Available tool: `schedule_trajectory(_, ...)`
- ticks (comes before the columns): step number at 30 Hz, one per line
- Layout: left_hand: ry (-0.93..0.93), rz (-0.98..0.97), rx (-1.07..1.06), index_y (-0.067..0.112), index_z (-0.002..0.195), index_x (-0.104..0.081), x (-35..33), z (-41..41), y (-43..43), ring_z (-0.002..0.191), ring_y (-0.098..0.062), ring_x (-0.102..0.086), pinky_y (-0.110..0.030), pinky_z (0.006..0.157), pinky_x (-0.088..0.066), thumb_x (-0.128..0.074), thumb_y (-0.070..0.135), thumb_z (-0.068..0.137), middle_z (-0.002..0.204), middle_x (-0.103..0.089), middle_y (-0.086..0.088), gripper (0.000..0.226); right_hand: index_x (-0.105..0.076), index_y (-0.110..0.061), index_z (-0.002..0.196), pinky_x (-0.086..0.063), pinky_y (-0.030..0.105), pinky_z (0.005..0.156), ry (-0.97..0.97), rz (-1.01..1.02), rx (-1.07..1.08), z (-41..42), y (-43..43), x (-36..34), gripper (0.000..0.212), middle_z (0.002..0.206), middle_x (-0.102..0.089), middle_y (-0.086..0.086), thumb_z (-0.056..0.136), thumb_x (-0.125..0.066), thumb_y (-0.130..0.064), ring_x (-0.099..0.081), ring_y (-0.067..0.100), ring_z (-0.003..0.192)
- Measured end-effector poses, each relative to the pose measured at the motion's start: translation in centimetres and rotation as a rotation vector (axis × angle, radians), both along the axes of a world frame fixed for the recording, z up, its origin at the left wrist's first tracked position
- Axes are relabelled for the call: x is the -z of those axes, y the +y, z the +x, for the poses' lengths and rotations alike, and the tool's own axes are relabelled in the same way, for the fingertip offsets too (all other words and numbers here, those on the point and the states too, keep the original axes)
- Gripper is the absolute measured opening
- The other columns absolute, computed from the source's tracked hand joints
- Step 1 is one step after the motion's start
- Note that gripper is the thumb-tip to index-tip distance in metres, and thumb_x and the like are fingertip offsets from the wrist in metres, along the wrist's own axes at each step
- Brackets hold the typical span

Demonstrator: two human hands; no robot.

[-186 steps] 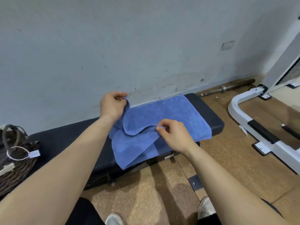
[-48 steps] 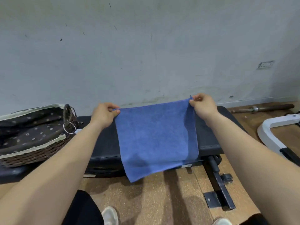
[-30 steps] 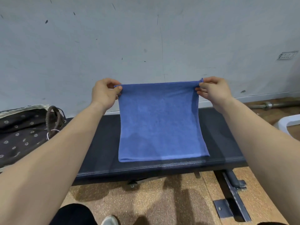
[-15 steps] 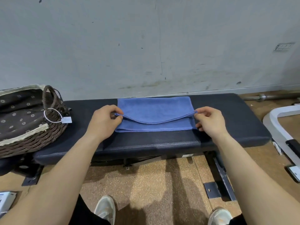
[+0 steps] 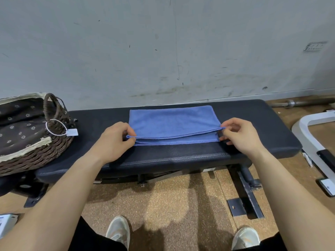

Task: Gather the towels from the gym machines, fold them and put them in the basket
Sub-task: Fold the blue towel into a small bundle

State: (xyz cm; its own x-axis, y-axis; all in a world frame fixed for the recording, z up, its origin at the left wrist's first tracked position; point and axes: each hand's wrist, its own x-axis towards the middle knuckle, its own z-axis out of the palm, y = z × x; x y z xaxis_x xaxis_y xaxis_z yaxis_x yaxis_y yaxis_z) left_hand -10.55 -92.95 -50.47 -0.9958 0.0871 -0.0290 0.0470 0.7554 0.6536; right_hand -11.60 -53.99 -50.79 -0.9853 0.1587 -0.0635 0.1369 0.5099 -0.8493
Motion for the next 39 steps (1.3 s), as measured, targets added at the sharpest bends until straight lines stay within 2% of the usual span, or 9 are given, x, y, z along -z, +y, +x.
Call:
schedule_trajectory(4,0.014,-0.109,0.028,0.034,0.083,-0.061,0.0,0.0,-0.1,0.094,-0.012,-0.061,-0.040,0.088,-0.053,-0.067,0.023,0.090,0.100,-0.059,0.013,0.015,-0.070,-0.028,0.084,-0.049,0.024,0.066,0.026,0.326,-0.123,0.3,0.1,0.2,0.016,0.079,-0.071,-0.010,0.086,-0.069,-0.012,-0.067,0.008,0.072)
schedule_trajectory(7,0.003,-0.248,0.082,0.037,0.082,-0.060,-0.5,0.2,0.4,0.096,-0.012,-0.058,-0.033,0.082,-0.049,-0.068,0.026,0.087,0.105,-0.053,0.016,0.014,-0.066,-0.037,0.087,-0.051,0.033,0.070,0.001,0.599,-0.201,0.3,-0.3,0.0,0.020,0.091,-0.060,-0.009,0.086,-0.065,-0.017,-0.061,0.015,0.083)
schedule_trajectory(11,0.063,-0.435,0.023,0.038,0.089,-0.064,-1.6,-0.2,2.0,0.108,-0.007,-0.048,-0.031,0.080,-0.043,-0.066,0.052,0.082,0.111,-0.050,0.019,0.016,-0.071,-0.034,0.099,-0.050,0.037,0.078,0.002,0.769,-0.150,0.2,-2.1,-1.5,0.023,0.108,-0.055,-0.007,0.088,-0.054,-0.022,-0.054,0.021,0.105)
schedule_trajectory(15,0.230,-0.315,-0.019,0.030,0.110,-0.066,-1.6,-3.0,6.8,0.116,-0.016,-0.052,-0.034,0.092,-0.046,-0.057,0.040,0.091,0.120,-0.057,0.009,0.023,-0.073,-0.024,0.106,-0.050,0.040,0.085,0.209,0.690,-0.132,-0.9,-7.5,-1.9,0.027,0.115,-0.060,0.001,0.088,-0.054,-0.021,-0.054,0.029,0.110)
schedule_trajectory(19,0.271,-0.251,0.107,0.012,0.131,-0.061,0.8,-5.4,11.1,0.129,-0.028,-0.052,-0.044,0.102,-0.045,-0.045,0.025,0.094,0.138,-0.057,-0.007,0.042,-0.060,-0.015,0.135,-0.044,0.045,0.102,0.212,0.585,-0.287,-3.6,-12.0,-0.1,0.045,0.143,-0.053,0.005,0.091,-0.051,-0.017,-0.050,0.032,0.128)
schedule_trajectory(23,0.084,-0.344,0.140,0.016,0.156,-0.024,2.7,-7.2,11.9,0.152,-0.021,-0.016,-0.046,0.121,-0.016,-0.038,0.024,0.102,0.163,-0.024,0.001,0.056,-0.024,-0.014,0.158,-0.012,0.043,0.124,0.090,0.644,-0.429,-6.3,-13.3,1.9,0.061,0.166,-0.018,0.005,0.101,-0.040,-0.028,-0.014,0.020,0.153)
schedule_trajectory(27,0.038,-0.477,0.181,0.026,0.159,-0.007,3.6,-8.1,9.7,0.153,-0.015,0.000,-0.046,0.122,-0.002,-0.029,0.052,0.102,0.166,-0.003,0.008,0.067,-0.003,-0.023,0.160,0.005,0.043,0.124,-0.034,0.792,-0.490,-7.0,-11.5,3.5,0.069,0.167,0.008,-0.005,0.103,-0.021,-0.057,0.008,0.011,0.153)
schedule_trajectory(30,-0.028,-0.573,0.169,0.038,0.157,0.002,3.9,-8.5,7.2,0.152,-0.014,0.012,-0.047,0.122,0.007,-0.018,0.071,0.094,0.165,0.010,0.010,0.074,0.004,-0.031,0.159,0.008,0.046,0.123,-0.092,0.855,-0.449,-7.2,-9.2,3.7,0.070,0.166,0.016,-0.008,0.100,-0.014,-0.063,0.014,0.009,0.152)
schedule_trajectory(39,-0.068,-0.592,0.065,0.042,0.156,0.006,3.7,-7.2,5.8,0.152,-0.016,0.014,-0.053,0.120,0.009,-0.010,0.070,0.094,0.165,0.014,0.007,0.070,0.006,-0.032,0.159,0.006,0.046,0.124,-0.130,0.846,-0.383,-6.0,-6.2,3.4,0.076,0.166,0.019,-0.005,0.095,-0.010,-0.069,0.016,0.011,0.152)
